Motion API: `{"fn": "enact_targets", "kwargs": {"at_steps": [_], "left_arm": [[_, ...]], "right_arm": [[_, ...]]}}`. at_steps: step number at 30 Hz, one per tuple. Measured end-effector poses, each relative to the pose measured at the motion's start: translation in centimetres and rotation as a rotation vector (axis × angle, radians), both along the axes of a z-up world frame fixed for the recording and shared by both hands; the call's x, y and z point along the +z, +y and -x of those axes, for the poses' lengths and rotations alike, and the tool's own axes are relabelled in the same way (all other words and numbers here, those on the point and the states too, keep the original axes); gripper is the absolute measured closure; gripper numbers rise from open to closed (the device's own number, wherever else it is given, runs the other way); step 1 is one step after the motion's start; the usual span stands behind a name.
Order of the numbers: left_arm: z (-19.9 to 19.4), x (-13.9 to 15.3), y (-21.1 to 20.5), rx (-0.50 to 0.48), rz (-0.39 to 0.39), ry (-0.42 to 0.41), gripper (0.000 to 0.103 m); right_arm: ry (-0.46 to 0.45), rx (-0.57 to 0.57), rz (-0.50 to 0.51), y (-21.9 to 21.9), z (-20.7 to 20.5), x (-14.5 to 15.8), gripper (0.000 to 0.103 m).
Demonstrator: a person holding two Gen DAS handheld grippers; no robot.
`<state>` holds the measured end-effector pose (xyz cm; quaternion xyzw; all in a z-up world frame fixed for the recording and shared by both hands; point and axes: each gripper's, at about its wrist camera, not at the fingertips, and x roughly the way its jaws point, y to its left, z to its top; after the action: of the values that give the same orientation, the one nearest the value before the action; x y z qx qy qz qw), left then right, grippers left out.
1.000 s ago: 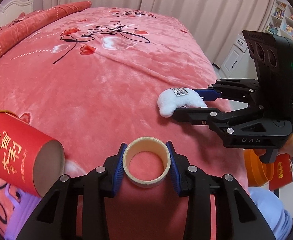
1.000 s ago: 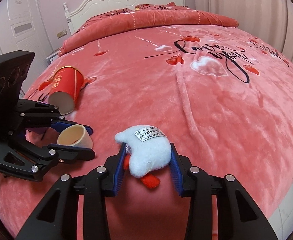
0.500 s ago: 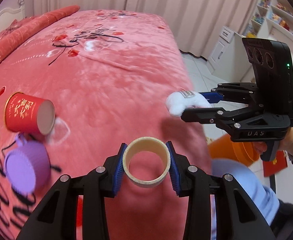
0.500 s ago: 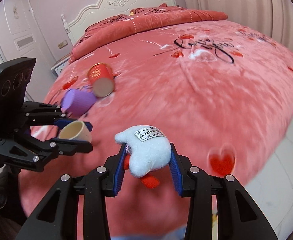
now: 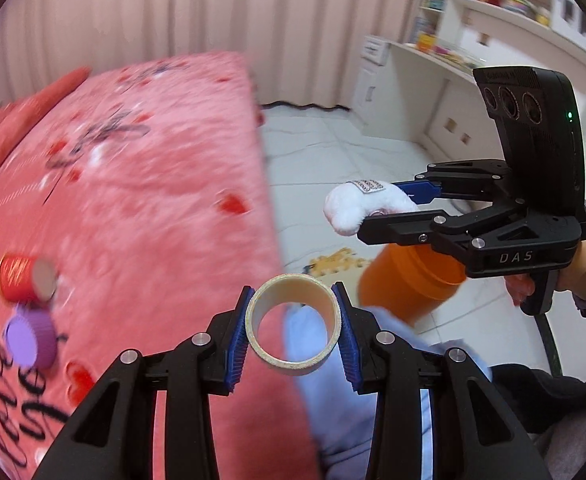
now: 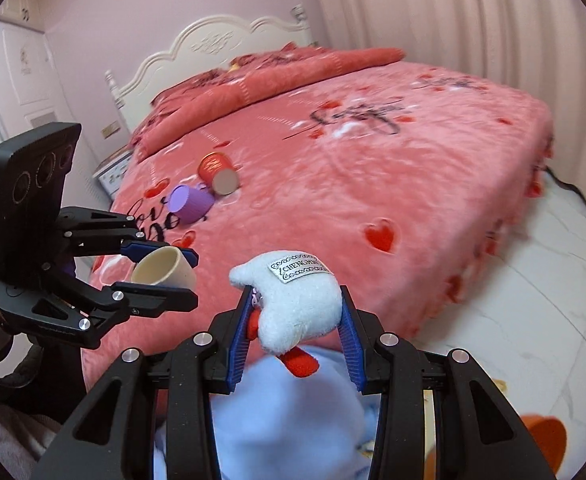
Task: Collect trash
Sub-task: 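Carry the tape roll and plush toy in both tools over the bucket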
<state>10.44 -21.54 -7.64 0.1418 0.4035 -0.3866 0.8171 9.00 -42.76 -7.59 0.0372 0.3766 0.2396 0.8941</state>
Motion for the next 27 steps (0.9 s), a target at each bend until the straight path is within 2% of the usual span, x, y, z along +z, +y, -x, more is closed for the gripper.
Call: {"fn": "enact_targets", "kwargs": {"at_steps": [6, 15, 22, 27], "left_arm": [[1.4, 0.4, -6.2, -0.142, -0.003, -0.024, 0.062], [2.9, -1.1, -17.5, -0.367, -0.022, -0.016, 0.062], [3.5, -3.6, -25.3, -0.48, -0.029, 0.022, 0.062], [3.5, -6.1, -29.6, -0.532, -0.06, 0.049, 0.062]], "right_arm": [[-0.018, -0.164, 0.003, -7.3, 5.5, 1.1, 0.063], [-0.001, -0.408, 0.004, -18.3, 11.7, 0.4, 0.063], [0.044, -0.587, 0.011, -26.4, 15.1, -2.4, 0.063], [0.08, -0.673, -0.004, -30.2, 16.0, -5.0, 0.063]]}}
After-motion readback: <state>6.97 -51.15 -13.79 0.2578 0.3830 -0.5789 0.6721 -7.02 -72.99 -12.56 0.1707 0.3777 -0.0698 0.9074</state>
